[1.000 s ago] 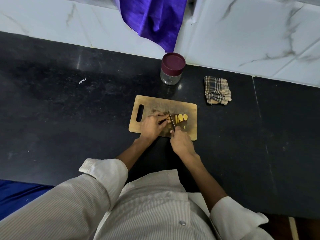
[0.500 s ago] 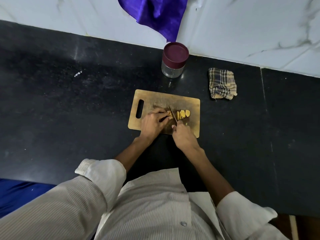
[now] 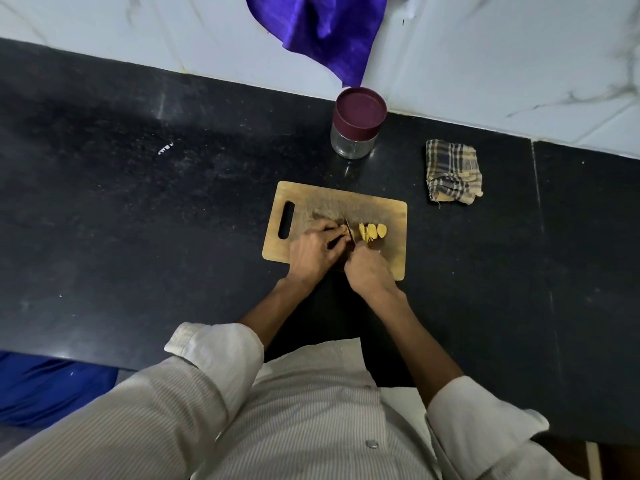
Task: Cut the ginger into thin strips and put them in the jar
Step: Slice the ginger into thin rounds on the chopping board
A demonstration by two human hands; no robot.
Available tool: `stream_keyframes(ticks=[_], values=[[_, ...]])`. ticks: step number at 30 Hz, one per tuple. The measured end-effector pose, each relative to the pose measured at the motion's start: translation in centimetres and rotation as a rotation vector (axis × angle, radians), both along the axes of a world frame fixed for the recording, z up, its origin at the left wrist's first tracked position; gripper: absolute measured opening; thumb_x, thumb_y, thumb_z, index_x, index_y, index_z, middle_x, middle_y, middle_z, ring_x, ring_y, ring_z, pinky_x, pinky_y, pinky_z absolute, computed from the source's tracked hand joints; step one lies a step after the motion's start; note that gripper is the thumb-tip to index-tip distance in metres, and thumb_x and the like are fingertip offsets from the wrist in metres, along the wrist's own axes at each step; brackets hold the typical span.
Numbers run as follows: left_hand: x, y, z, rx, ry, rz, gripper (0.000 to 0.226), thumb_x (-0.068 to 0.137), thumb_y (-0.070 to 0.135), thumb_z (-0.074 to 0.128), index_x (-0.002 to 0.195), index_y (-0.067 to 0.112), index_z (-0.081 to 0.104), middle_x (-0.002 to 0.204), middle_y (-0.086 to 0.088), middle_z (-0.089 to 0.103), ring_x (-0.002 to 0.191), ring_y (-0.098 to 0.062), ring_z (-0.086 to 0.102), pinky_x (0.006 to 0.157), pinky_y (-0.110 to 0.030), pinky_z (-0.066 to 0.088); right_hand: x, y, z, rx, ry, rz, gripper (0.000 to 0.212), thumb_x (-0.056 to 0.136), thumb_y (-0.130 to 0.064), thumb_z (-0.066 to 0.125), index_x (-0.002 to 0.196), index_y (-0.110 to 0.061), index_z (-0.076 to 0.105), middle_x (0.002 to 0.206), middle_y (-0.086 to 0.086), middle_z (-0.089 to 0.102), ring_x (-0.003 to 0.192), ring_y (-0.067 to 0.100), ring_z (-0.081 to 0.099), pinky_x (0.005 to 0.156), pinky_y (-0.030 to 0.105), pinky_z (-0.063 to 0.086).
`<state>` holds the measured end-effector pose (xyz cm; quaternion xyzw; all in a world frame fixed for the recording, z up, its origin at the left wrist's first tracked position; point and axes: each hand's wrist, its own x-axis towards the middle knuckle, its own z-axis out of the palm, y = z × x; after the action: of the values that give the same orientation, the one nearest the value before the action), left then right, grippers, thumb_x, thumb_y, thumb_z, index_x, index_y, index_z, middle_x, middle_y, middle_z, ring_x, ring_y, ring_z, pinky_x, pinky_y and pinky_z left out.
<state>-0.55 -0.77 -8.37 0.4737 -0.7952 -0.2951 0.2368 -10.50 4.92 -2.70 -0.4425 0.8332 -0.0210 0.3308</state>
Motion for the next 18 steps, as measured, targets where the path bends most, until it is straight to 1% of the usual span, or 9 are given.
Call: stream_keyframes(ticks=[3,4,6,8,10,12,15,17,18], values=[[0.2,-1.1,0.0,0.05,0.024,0.004,0.028,0.089,0.03,0.065,0.113,0.018,0.071,0.111,0.003,0.066,0.092,-0.016,0.063,0.072,-0.036,0.054,0.4,2.7,-0.1,0.007,-0.036,-0.038,0.024,0.103,-0.021,0.044,0.119,-0.004,0.05,0.115,0.018,0.062,0.106,0.035,0.061,0.077,0.04,0.047],[0.4,-1.5,-0.2,0.075,0.038,-0.014,0.028,0.088,0.031,0.066,0.113,0.019,0.071,0.111,0.004,0.066,0.094,-0.016,0.063,0.075,-0.039,0.054,0.5,3.2,-0.1,0.01,-0.05,-0.052,0.024,0.104,-0.021,0.042,0.118,-0.004,0.051,0.115,0.018,0.062,0.105,0.035,0.061,0.076,0.038,0.044],[0.7,-1.9,-0.6,0.112,0.064,-0.038,0.03,0.086,0.033,0.069,0.113,0.021,0.071,0.111,0.005,0.065,0.094,-0.014,0.063,0.076,-0.041,0.054,0.4,3.5,-0.1,0.027,-0.071,-0.079,0.026,0.104,-0.022,0.041,0.119,-0.003,0.052,0.117,0.018,0.061,0.108,0.035,0.059,0.078,0.038,0.042],[0.8,-1.9,-0.7,0.127,0.068,-0.047,0.031,0.085,0.033,0.07,0.114,0.021,0.07,0.111,0.006,0.065,0.093,-0.013,0.063,0.076,-0.041,0.054,-0.1,3.4,0.1,0.041,-0.11,-0.086,0.028,0.105,-0.024,0.04,0.12,-0.004,0.053,0.119,0.017,0.061,0.11,0.035,0.059,0.081,0.038,0.044],[0.7,-1.8,-0.5,0.123,0.066,-0.053,0.032,0.086,0.033,0.069,0.115,0.021,0.07,0.112,0.007,0.064,0.095,-0.012,0.062,0.077,-0.041,0.054,-0.8,3.3,0.6,0.038,-0.151,-0.074,0.03,0.105,-0.028,0.039,0.121,-0.008,0.055,0.118,0.014,0.061,0.108,0.033,0.06,0.089,0.043,0.049],[0.6,-1.8,-0.2,0.123,0.065,-0.048,0.032,0.086,0.034,0.068,0.116,0.022,0.069,0.114,0.006,0.064,0.096,-0.012,0.062,0.078,-0.04,0.054,-1.5,3.1,1.1,0.024,-0.163,-0.085,0.031,0.105,-0.031,0.039,0.122,-0.01,0.056,0.116,0.013,0.061,0.107,0.032,0.061,0.092,0.047,0.051],[0.7,-1.5,0.0,0.114,0.055,-0.055,0.032,0.087,0.034,0.068,0.116,0.021,0.069,0.115,0.005,0.064,0.095,-0.012,0.061,0.079,-0.039,0.053,-2.2,2.8,1.4,0.0,-0.162,-0.126,0.031,0.105,-0.033,0.039,0.117,-0.012,0.057,0.11,0.011,0.061,0.102,0.029,0.061,0.091,0.05,0.052],[0.9,-1.1,0.0,0.083,0.038,-0.077,0.032,0.087,0.034,0.068,0.116,0.02,0.07,0.113,0.005,0.064,0.093,-0.011,0.061,0.078,-0.037,0.053,-2.3,2.9,1.2,-0.019,-0.192,-0.144,0.031,0.105,-0.035,0.038,0.117,-0.012,0.056,0.104,0.008,0.058,0.097,0.028,0.061,0.089,0.048,0.053],[0.9,-0.9,0.0,0.064,0.035,-0.083,0.032,0.086,0.034,0.068,0.115,0.02,0.07,0.111,0.005,0.065,0.092,-0.011,0.061,0.078,-0.037,0.053,-2.3,3.1,1.2,-0.032,-0.214,-0.159,0.031,0.105,-0.035,0.038,0.118,-0.013,0.055,0.1,0.007,0.056,0.092,0.027,0.059,0.086,0.046,0.053]])
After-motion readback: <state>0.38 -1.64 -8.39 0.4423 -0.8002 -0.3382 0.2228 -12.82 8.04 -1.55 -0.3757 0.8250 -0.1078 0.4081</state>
